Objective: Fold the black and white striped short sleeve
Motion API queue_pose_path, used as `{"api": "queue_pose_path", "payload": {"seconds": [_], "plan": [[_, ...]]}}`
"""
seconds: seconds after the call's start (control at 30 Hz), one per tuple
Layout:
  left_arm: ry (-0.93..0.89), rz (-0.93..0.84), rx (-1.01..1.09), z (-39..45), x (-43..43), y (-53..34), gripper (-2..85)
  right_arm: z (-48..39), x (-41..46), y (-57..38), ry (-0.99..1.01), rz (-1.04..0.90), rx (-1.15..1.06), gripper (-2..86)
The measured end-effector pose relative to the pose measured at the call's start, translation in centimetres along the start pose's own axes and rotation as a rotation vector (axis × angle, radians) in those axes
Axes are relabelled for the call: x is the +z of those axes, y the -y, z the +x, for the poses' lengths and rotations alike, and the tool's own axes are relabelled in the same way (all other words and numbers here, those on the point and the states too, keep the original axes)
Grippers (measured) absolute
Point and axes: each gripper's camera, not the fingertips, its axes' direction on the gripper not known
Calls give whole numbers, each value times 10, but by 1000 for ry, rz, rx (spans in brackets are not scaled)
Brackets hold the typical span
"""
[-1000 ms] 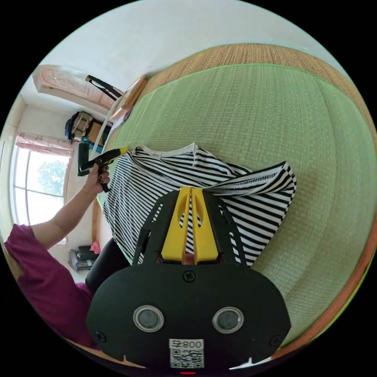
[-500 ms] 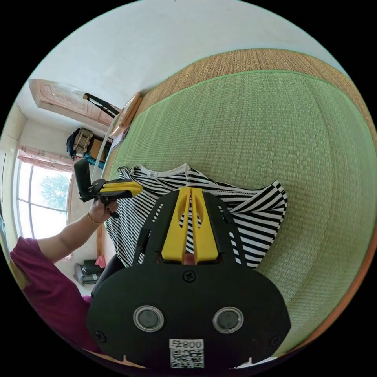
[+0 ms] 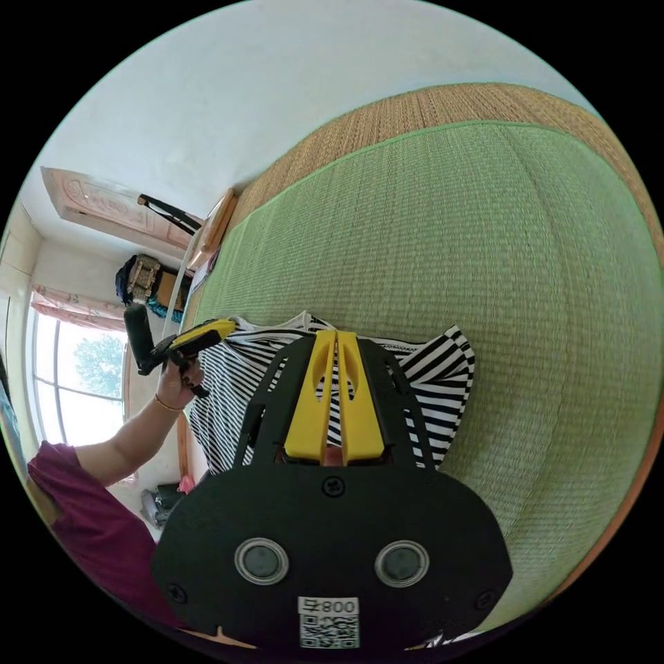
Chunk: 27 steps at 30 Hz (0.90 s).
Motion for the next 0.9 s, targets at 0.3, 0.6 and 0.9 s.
{"api": "queue_pose_path", "payload": {"seconds": [0.3,0.6,0.9], "plan": [[69,-102,-25,-3,10,-10,1,-27,11,-12,-64,-84,-118,0],[87,-41,-77,-18,-4,4,2,-14,7,17,-63,-55,-75,0],[9,-84,-28,-2,4,-27,11,0,-26,-25,-112,-51,-86,0]]}}
